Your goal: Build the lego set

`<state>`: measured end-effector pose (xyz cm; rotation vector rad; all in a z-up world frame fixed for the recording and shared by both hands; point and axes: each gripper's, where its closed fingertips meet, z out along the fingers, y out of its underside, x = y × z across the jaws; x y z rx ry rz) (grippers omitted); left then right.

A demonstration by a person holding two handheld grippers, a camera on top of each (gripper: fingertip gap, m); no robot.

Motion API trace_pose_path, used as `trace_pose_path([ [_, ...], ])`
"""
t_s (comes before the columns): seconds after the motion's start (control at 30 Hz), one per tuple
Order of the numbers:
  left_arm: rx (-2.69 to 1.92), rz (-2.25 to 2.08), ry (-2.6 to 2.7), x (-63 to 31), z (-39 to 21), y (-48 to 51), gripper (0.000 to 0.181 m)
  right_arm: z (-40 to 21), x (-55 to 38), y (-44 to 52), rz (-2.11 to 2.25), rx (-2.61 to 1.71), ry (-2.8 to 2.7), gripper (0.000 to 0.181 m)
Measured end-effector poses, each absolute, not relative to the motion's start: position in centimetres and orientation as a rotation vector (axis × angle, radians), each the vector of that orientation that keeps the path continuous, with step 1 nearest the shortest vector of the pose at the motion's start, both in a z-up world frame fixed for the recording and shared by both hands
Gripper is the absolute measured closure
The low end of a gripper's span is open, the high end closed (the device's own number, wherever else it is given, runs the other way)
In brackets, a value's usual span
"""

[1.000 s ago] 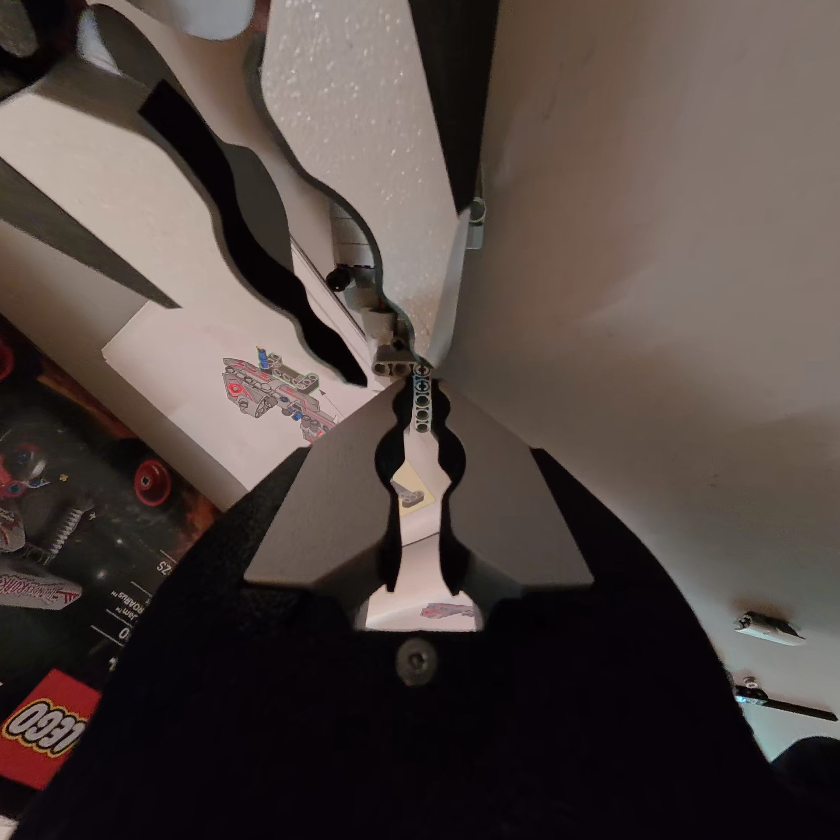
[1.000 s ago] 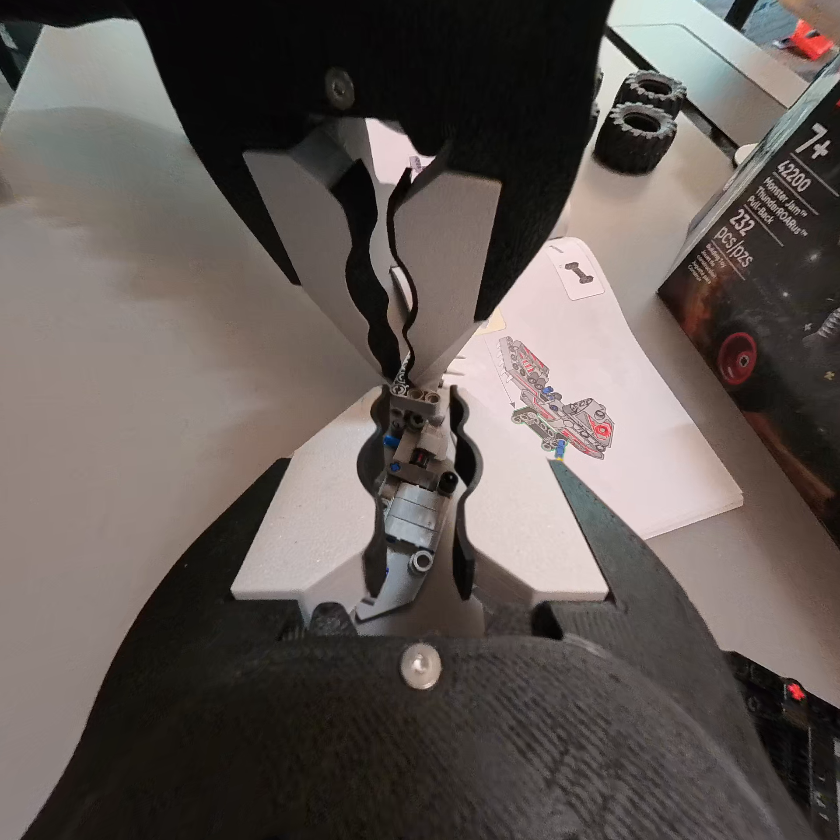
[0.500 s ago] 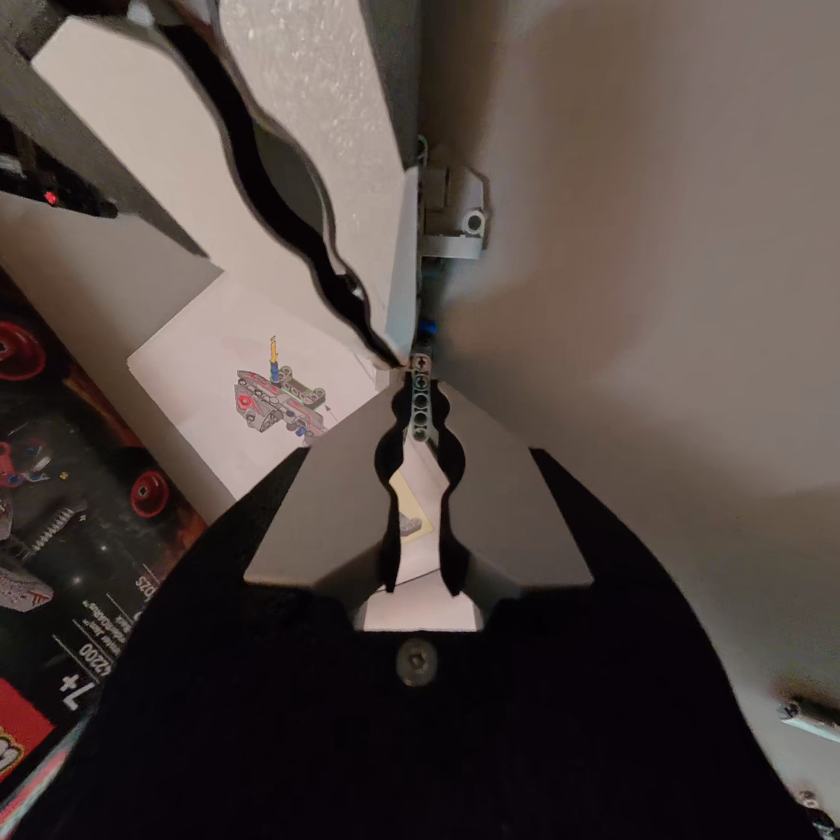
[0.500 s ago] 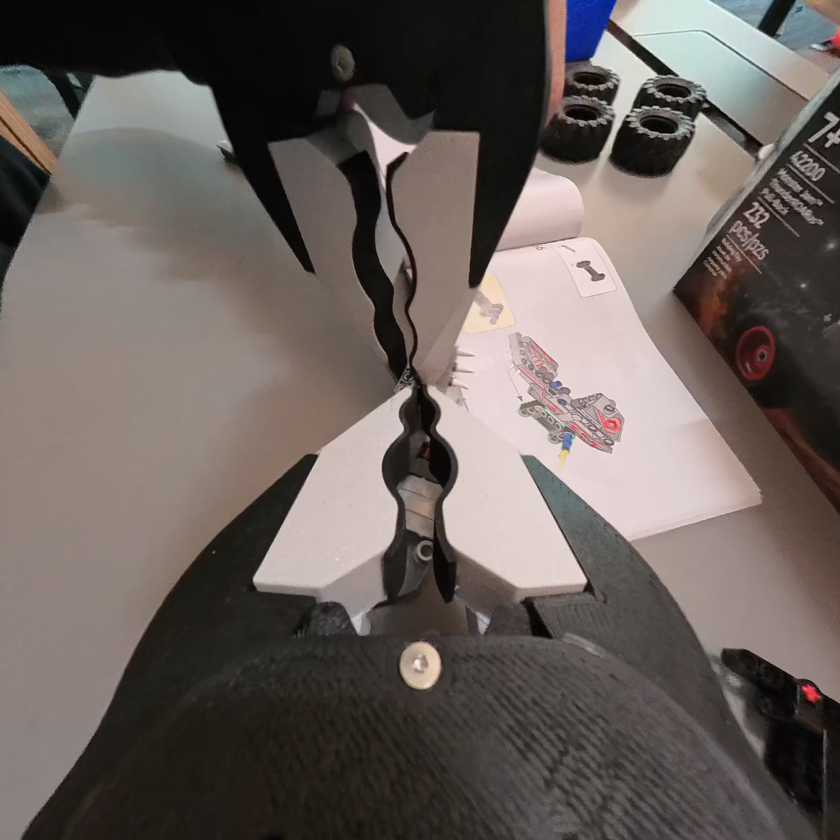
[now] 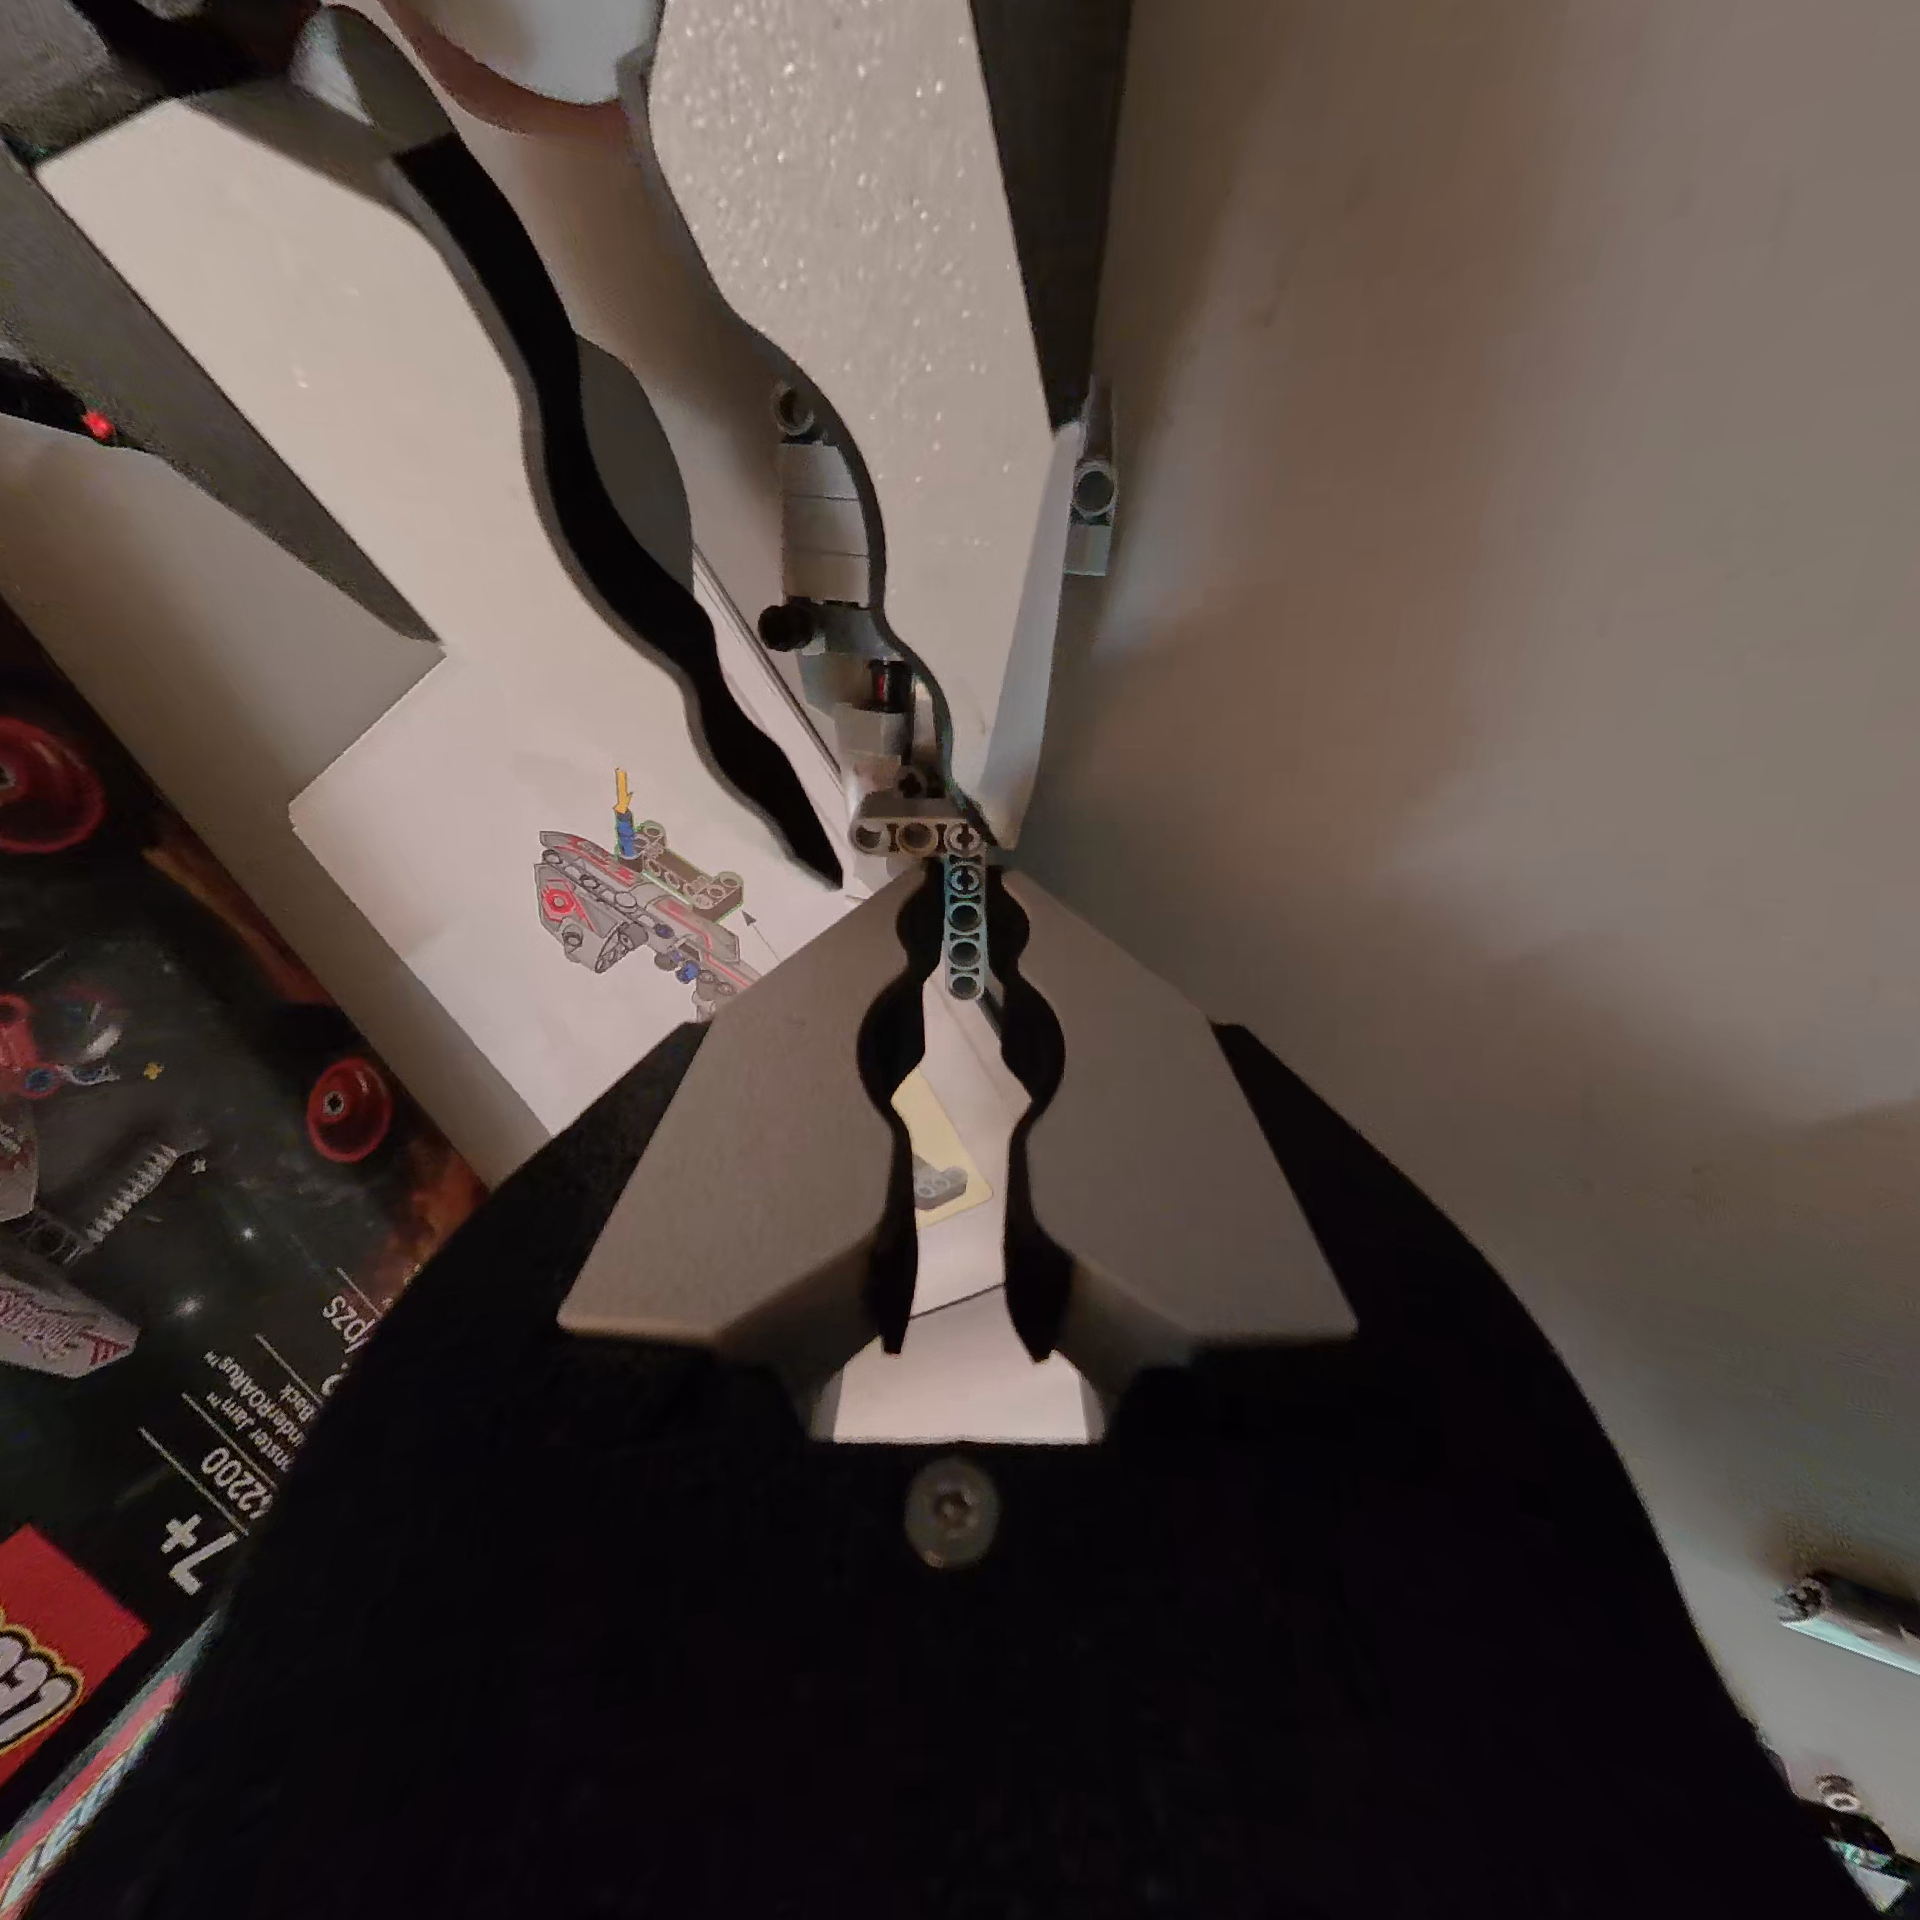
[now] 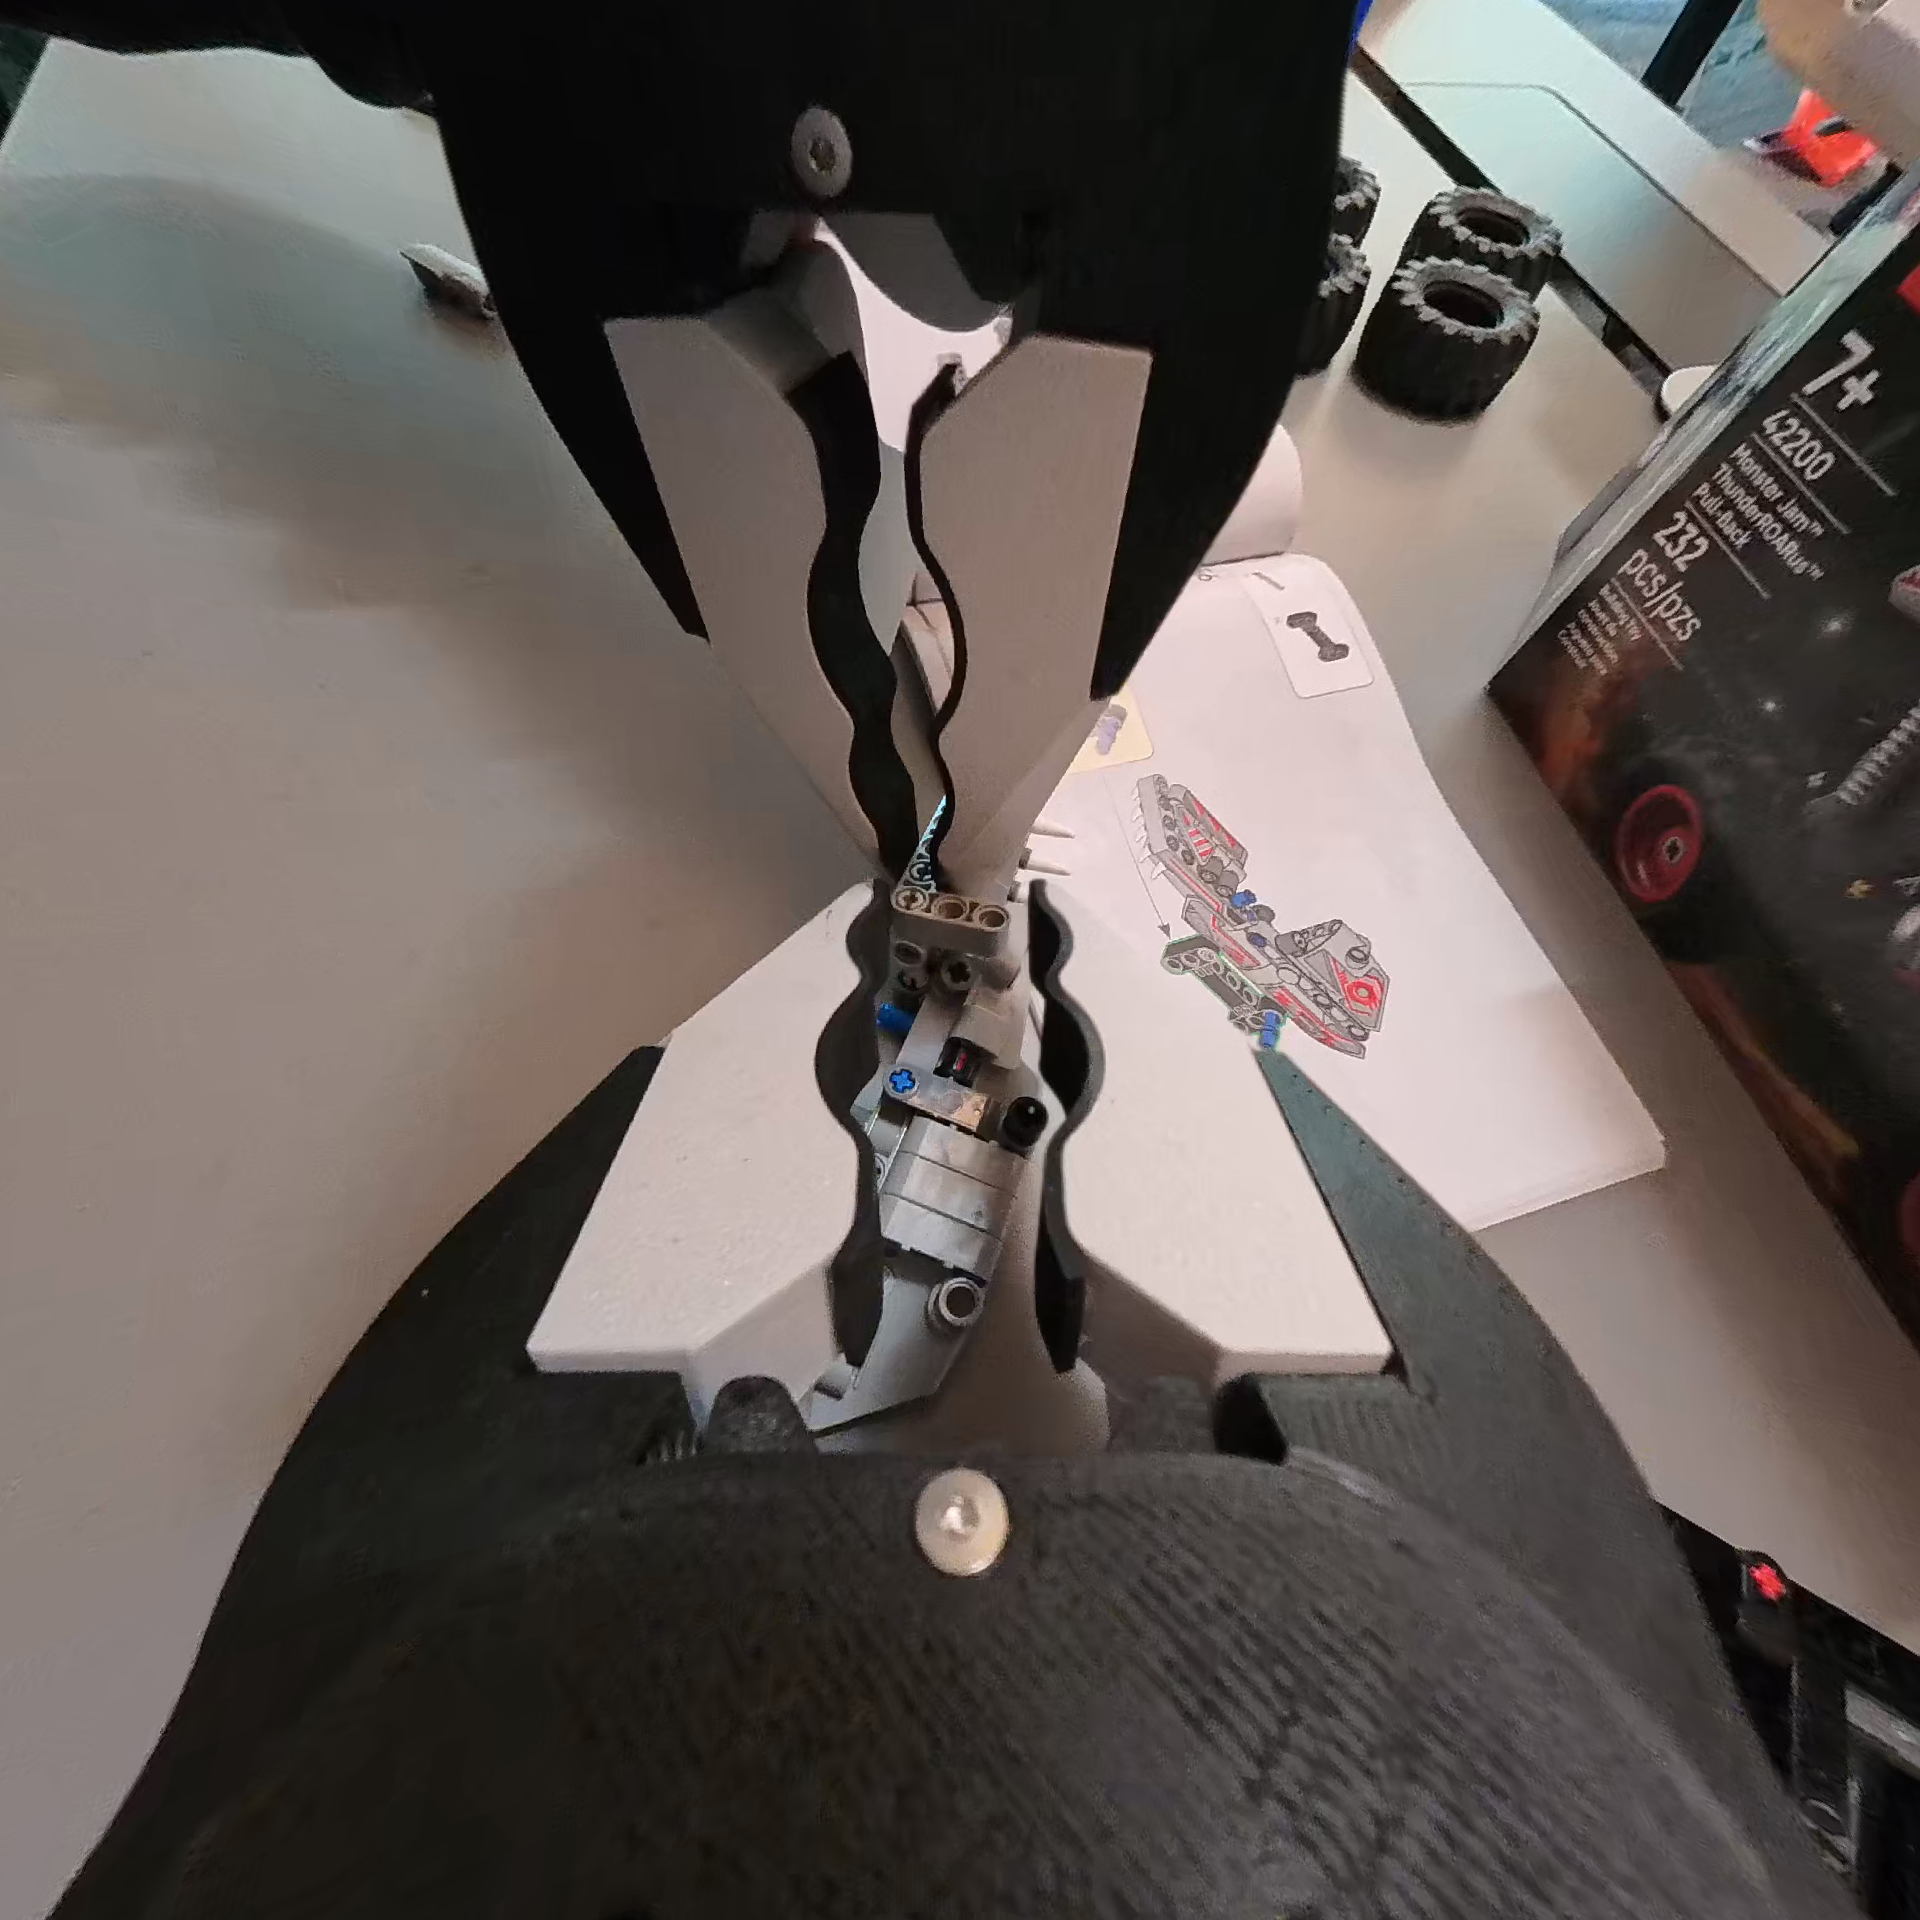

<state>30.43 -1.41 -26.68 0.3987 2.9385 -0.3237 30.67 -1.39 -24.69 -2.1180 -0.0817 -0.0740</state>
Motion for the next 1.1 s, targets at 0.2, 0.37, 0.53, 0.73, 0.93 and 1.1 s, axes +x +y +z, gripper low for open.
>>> trace_pose_path([
  [0.2,0.406,-0.313,2.944,30.43,-26.67,-1.51,0.176,-24.85,30.51,-1.56,-0.084,-2.137,-0.115,0.161],
  [0.37,0.404,-0.370,2.933,30.42,-26.62,-1.97,0.176,-24.92,30.54,-2.04,-0.065,-2.140,-0.120,0.161],
  [0.53,0.385,-0.466,2.923,30.35,-26.56,-2.18,0.175,-24.93,30.61,-2.23,-0.038,-2.132,-0.107,0.161],
  [0.73,0.356,-0.541,2.918,30.36,-26.15,-2.12,0.175,-24.92,30.61,-2.24,-0.037,-2.130,-0.109,0.161],
  [0.93,0.336,-0.588,2.943,30.25,-25.89,-2.35,0.176,-24.93,30.65,-2.26,-0.026,-2.122,-0.104,0.161],
  [1.1,0.345,-0.525,2.964,30.33,-25.90,-2.32,0.176,-24.94,30.65,-2.28,-0.006,-2.115,-0.095,0.161],
])
